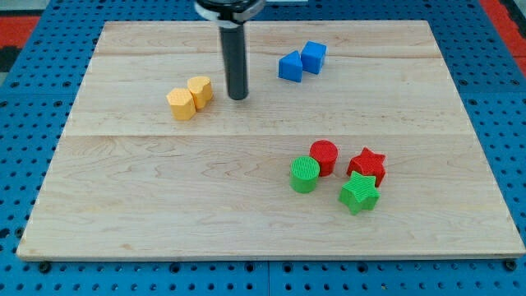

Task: Push the green blocks right to the yellow blocks

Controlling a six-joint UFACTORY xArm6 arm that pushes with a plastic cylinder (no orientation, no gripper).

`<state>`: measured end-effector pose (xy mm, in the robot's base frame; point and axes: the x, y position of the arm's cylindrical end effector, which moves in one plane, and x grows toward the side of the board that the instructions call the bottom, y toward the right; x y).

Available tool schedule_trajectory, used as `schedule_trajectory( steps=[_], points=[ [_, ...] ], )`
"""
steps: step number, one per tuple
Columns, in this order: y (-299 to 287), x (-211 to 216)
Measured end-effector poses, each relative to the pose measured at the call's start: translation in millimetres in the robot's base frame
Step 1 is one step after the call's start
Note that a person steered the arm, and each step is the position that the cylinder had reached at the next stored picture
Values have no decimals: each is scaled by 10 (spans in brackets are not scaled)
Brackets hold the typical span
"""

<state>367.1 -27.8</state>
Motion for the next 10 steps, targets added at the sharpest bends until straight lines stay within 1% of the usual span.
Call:
schedule_trajectory(
  steps=[2, 3, 4, 5, 6, 7, 8, 9, 10],
  points=[
    [1631, 455],
    [2473, 1140],
    [2522, 1824],
    [1965, 1964],
    [1411, 1887],
    [863, 1645],
    [696, 1329],
    [535, 1324],
    [223, 1325]
  ],
)
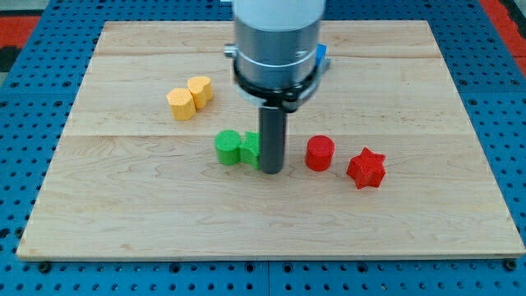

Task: Push the green blocks right to the yellow blocks

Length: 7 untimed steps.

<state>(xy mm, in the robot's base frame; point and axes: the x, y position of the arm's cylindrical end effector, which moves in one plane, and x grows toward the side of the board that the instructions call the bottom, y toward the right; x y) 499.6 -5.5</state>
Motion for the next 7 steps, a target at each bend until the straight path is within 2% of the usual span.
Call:
schedule_trajectory(
  steps=[1, 3, 5, 6, 7],
  points=[
    [-410, -18],
    [-621, -430],
    [-536, -362],
    [-863, -286],
    [-1075, -597]
  ],
)
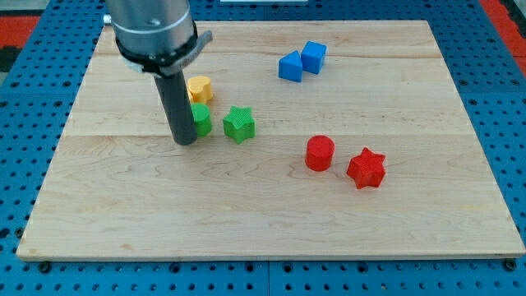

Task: Push the green blocks right to the yellow blocks

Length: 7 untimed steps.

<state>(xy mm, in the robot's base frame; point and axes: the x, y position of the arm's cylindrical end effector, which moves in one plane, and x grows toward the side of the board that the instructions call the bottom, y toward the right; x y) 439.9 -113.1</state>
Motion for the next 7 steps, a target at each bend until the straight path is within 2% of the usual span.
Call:
schedule_trajectory(
  steps=[1, 2, 3, 4, 6, 7],
  points=[
    [50, -70],
    [103, 302],
    [661, 382],
    [935, 221],
    [657, -378],
    [626, -383]
  ],
)
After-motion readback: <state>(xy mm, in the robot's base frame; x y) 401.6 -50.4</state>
